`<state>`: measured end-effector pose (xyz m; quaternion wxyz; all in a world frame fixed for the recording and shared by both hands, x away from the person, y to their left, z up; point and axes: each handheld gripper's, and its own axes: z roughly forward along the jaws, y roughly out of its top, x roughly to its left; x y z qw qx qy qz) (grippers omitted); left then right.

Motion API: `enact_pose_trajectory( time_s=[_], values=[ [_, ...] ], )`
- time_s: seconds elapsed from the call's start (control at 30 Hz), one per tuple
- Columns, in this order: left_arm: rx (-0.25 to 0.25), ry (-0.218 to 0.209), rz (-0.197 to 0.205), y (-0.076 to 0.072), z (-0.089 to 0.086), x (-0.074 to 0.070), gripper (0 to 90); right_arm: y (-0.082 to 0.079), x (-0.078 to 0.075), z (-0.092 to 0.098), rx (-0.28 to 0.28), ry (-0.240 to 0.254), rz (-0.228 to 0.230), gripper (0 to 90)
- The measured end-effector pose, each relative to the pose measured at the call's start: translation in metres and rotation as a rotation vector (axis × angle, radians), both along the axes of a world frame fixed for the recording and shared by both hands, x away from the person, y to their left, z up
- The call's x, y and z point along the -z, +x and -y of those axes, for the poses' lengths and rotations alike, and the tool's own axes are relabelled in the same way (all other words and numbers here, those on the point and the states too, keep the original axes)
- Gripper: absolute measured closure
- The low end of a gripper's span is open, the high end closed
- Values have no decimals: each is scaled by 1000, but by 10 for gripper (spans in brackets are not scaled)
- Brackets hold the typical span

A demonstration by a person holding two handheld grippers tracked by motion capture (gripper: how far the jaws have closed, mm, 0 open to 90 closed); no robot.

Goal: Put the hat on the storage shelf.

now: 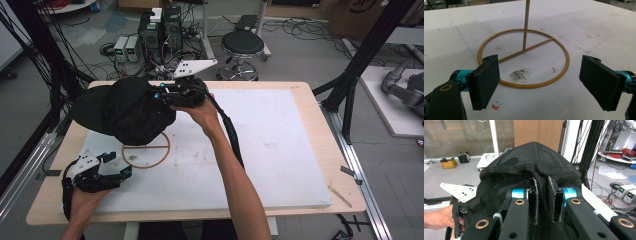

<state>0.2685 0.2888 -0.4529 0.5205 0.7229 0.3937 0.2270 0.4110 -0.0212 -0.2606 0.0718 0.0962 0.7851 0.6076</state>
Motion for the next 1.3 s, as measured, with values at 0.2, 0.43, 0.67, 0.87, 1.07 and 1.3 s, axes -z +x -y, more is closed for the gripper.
enact_pose_trajectory(
  time_s=[0.2,0.43,0.67,0.87,1.07,1.3],
  values=[
    [-1,2,-1,0,0,0,168,1,5,2,1,-4,-6,819],
    [-2,3,1,0,0,0,168,1,6,2,0,-12,-14,819],
    [-1,1,2,0,0,0,168,2,11,-2,-4,-28,-21,818],
    [0,3,-1,0,0,0,168,2,14,-3,-2,-44,-22,783],
    [0,3,-1,0,0,0,168,1,12,0,0,-33,-19,663],
    [1,12,0,0,1,0,168,1,9,6,10,-29,-25,637]
  ],
)
